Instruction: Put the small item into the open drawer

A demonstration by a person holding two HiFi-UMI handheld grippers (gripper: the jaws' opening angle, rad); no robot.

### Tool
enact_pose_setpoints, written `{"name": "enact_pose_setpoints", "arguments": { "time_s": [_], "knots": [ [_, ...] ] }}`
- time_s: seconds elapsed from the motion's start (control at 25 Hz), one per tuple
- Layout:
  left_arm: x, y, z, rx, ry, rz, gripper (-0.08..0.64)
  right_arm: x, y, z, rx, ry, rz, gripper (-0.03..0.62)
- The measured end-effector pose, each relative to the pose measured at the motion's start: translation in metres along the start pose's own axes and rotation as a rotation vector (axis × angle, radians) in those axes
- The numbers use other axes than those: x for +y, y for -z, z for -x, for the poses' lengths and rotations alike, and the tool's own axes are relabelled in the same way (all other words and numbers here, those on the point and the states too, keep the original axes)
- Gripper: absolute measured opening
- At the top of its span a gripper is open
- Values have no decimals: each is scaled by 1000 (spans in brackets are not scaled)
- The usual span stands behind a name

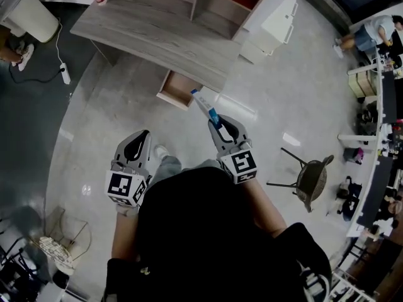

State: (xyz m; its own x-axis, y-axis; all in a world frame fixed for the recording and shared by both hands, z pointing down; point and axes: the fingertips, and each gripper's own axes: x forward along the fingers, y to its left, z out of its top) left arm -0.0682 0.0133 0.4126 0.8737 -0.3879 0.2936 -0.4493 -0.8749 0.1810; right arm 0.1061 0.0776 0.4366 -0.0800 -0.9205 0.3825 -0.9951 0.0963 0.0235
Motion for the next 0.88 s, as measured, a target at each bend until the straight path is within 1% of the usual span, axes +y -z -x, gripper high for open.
{"name": "enact_pose_setpoints", "arguments": {
  "time_s": [0.16,0.28,0.48,0.76,0.88],
  "knots": [
    [37,0,7,5,4,14,3,14,-3,-32,35,13,-9,97],
    [54,2,13,13,4,21,3,24,-1,-48,63,15,-9,98],
    [67,3,18,21,-12,35,3,31,1,-71,109,-5,1,98],
    [79,7,15,35,-72,67,3,26,16,-105,194,-67,20,98],
    [80,8,13,42,-107,83,3,21,26,-121,213,-100,32,98]
  ]
}}
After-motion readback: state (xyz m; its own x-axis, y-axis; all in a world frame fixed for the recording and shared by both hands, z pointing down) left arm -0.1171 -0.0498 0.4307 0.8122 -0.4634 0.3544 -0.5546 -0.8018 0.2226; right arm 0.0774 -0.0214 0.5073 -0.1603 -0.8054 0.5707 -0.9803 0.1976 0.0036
